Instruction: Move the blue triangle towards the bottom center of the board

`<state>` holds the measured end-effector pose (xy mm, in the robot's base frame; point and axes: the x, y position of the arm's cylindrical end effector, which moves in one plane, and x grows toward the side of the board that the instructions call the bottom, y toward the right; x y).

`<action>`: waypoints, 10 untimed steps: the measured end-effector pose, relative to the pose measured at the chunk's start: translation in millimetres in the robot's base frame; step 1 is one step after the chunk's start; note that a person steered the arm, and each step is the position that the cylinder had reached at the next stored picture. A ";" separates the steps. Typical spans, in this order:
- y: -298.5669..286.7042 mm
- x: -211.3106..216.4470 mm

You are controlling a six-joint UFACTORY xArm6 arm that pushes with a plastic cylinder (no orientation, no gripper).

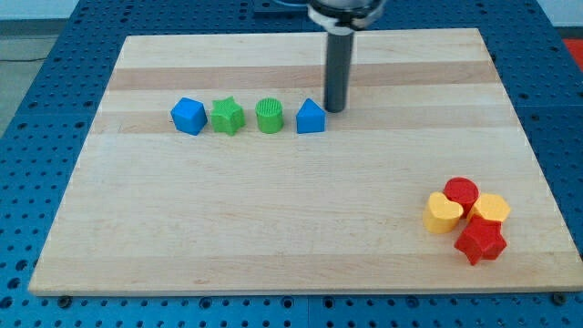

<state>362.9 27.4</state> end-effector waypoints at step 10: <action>-112.4 212.9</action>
<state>575.8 -85.0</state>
